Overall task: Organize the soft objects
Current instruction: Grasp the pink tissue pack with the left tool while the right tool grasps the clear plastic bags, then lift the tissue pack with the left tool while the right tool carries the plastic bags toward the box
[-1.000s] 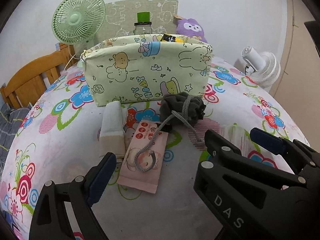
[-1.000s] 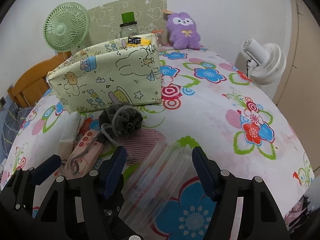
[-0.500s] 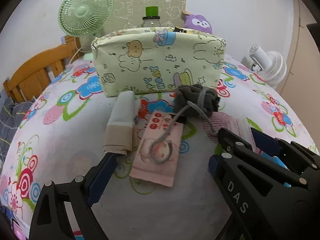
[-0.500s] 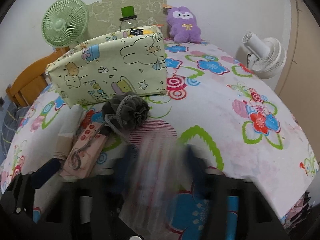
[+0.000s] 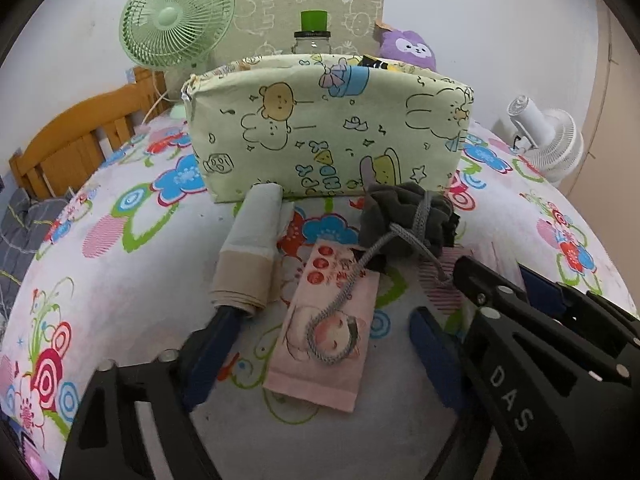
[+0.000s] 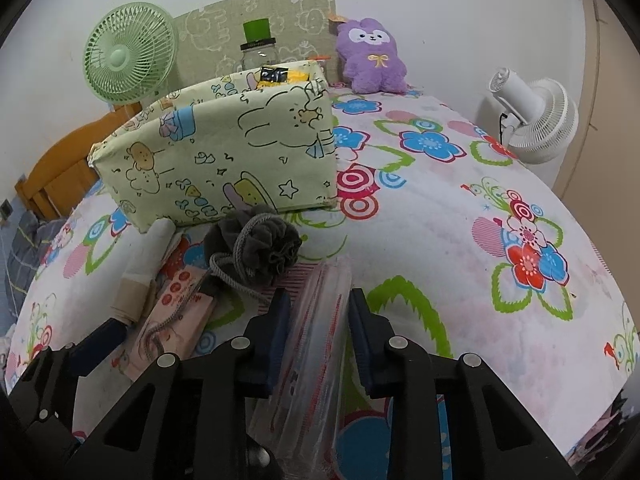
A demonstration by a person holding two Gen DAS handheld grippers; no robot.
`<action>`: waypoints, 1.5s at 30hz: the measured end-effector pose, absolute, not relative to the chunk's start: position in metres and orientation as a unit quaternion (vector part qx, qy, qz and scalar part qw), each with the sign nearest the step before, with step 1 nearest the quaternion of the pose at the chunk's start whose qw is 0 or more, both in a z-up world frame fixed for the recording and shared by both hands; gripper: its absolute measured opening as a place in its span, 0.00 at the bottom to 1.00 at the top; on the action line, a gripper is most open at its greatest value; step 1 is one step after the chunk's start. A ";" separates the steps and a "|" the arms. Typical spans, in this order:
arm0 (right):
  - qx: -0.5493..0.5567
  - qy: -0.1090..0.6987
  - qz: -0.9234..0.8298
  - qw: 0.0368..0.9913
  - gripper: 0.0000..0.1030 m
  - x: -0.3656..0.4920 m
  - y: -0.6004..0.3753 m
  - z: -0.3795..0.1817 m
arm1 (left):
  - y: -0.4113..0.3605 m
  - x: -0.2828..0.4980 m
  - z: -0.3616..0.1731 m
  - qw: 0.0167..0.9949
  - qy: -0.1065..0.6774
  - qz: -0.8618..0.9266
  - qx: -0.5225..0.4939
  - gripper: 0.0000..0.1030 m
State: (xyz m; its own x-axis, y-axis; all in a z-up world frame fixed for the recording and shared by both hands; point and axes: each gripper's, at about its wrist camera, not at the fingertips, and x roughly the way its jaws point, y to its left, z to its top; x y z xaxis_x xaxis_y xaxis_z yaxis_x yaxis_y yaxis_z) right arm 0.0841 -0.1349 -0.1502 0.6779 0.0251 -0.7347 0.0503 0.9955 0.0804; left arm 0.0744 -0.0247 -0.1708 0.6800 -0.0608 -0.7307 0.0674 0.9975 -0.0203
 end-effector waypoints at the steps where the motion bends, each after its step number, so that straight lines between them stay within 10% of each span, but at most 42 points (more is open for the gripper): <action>1: 0.049 0.401 -0.007 0.915 0.32 0.085 -0.136 -0.150 | -0.025 0.075 -0.171 0.916 0.399 -0.036 0.004 0.80; 10: 0.061 0.403 0.001 0.913 0.32 0.085 -0.141 -0.149 | -0.029 0.072 -0.168 0.920 0.390 -0.043 0.000 0.42; 45: 0.067 0.350 0.027 0.934 0.32 0.050 -0.128 -0.093 | -0.021 0.032 -0.113 0.940 0.340 -0.027 -0.014 0.39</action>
State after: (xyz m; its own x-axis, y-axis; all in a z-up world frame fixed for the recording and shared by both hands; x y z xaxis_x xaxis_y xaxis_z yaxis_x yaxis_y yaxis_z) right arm 0.0503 -0.1279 -0.0930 0.7534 0.0978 -0.6502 -0.0045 0.9896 0.1436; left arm 0.0321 -0.0213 -0.1133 0.7678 -0.0596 -0.6379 0.0407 0.9982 -0.0443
